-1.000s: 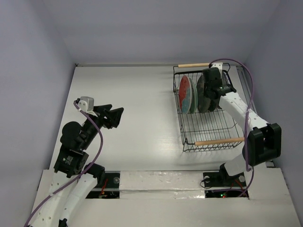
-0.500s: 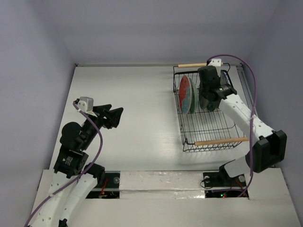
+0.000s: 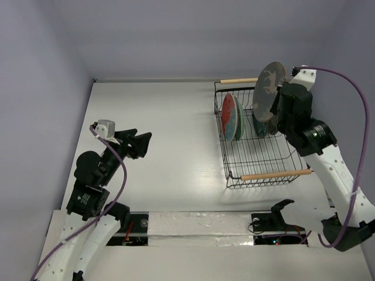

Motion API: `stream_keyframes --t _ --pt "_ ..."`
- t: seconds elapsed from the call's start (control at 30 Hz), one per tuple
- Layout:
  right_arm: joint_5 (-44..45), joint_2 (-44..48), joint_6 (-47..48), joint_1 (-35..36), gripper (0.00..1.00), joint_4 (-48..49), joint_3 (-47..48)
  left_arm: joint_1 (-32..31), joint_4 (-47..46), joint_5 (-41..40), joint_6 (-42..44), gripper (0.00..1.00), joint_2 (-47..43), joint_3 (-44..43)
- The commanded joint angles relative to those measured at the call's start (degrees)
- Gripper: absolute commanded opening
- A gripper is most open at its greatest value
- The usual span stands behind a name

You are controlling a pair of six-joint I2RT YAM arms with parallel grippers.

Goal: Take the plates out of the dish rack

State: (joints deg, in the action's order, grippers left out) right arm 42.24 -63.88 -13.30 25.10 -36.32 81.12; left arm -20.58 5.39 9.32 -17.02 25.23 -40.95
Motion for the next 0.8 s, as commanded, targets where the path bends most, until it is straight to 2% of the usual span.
stream_keyframes --t 0.0,0.07,0.1,0.2,0.37,0.5,0.6,0.77 --pt "-6.44 2.97 -4.09 5.29 0.00 9.50 5.71 -0.34 -2.93 -1.75 -0.21 0.58 -0.27 -0.27" --pt "-12.06 2.44 -6.11 7.41 0.00 12.13 5.19 -0.34 -2.58 -2.64 -0.21 0.58 -0.36 -0.45" --pt "-20.01 2.18 -7.08 7.42 0.00 14.15 4.49 -0.34 -2.31 -3.77 -0.38 0.58 -0.71 -0.45" --pt "-32.26 -2.27 -11.74 10.91 0.00 25.30 1.41 0.19 -2.31 -5.36 -1.35 0.58 -1.15 -0.10" --pt "-33.62 -15.29 -14.99 19.45 0.00 29.89 6.85 0.19 -1.70 -8.70 -2.50 0.58 -2.03 -0.27" --pt "-37.41 -25.14 -18.95 23.32 0.00 34.47 10.80 0.71 -0.65 -16.76 -3.20 0.56 -4.13 -0.27" --pt "-35.13 -31.73 -20.27 25.52 0.00 35.43 13.70 0.72 1.37 -21.52 -3.73 0.51 -4.49 -0.89" --pt "-35.21 -40.88 -23.17 25.52 0.00 35.70 16.70 0.72 1.03 -19.61 -3.11 0.39 -4.84 -0.71"
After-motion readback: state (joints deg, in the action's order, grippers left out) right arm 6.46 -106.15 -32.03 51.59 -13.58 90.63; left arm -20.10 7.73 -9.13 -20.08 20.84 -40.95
